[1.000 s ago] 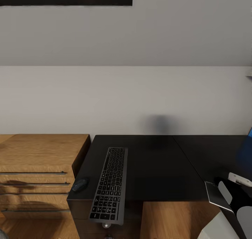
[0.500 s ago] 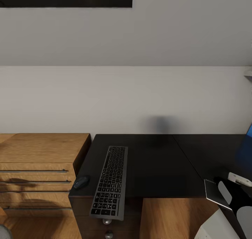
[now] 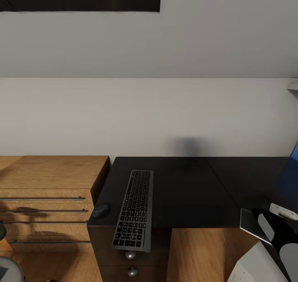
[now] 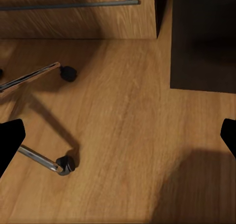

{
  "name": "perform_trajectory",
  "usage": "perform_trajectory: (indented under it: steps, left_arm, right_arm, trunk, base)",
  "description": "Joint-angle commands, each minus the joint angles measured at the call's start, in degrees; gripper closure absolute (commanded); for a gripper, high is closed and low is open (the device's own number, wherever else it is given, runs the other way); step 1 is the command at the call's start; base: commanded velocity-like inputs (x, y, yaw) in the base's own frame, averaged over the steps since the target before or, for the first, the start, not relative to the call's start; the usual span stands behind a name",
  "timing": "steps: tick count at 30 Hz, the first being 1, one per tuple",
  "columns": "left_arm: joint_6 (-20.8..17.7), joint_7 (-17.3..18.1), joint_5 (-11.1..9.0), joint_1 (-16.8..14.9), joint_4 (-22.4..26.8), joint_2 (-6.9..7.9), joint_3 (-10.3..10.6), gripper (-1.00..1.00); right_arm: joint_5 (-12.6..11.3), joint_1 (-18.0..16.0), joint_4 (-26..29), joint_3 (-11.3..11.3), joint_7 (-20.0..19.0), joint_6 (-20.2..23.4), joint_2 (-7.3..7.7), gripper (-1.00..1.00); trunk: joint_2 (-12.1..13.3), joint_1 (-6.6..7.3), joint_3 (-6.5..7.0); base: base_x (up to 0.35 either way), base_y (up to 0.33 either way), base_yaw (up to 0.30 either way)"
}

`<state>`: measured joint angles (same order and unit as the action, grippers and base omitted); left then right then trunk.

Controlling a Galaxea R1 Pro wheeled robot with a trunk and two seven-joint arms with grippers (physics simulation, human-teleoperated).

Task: In the bedroom, organize the workspace by keeping the computer under the desk, ensuring the monitor is on the desk, placing the keyboard on the desk next to the monitor, placing the mouse on the desk next to the keyboard, moving the folder from the swivel chair onto the desk next to the mouse, stacking the notebook on top of the folder with the pen on top of the notebook, and positioning the swivel chair next to the desk.

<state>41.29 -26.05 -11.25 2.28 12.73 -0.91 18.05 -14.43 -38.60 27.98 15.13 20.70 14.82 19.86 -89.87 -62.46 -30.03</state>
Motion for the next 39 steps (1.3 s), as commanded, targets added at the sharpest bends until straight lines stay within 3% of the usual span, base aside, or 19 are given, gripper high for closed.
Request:
perform_trajectory:
  steps: [1,39]
  left_arm:
    - [0.1,-0.23,-0.53,0.01,0.1,0.03,0.49,-1.0]
    - [0.05,-0.23,-0.53,0.01,0.1,-0.06,0.5,-1.0]
  right_arm:
    - [-0.78,0.02,0.06,-0.02,0.27,0.3,0.0,-1.0]
    - [-0.78,0.02,0.06,-0.01,0.24,0.14,0.0,-1.0]
  trunk:
    - [-0.03,0.0,-0.06]
    - [-0.03,0.0,-0.06]
  base:
    - [-0.022,0.014,0.0]
    - [-0.066,0.028,0.0]
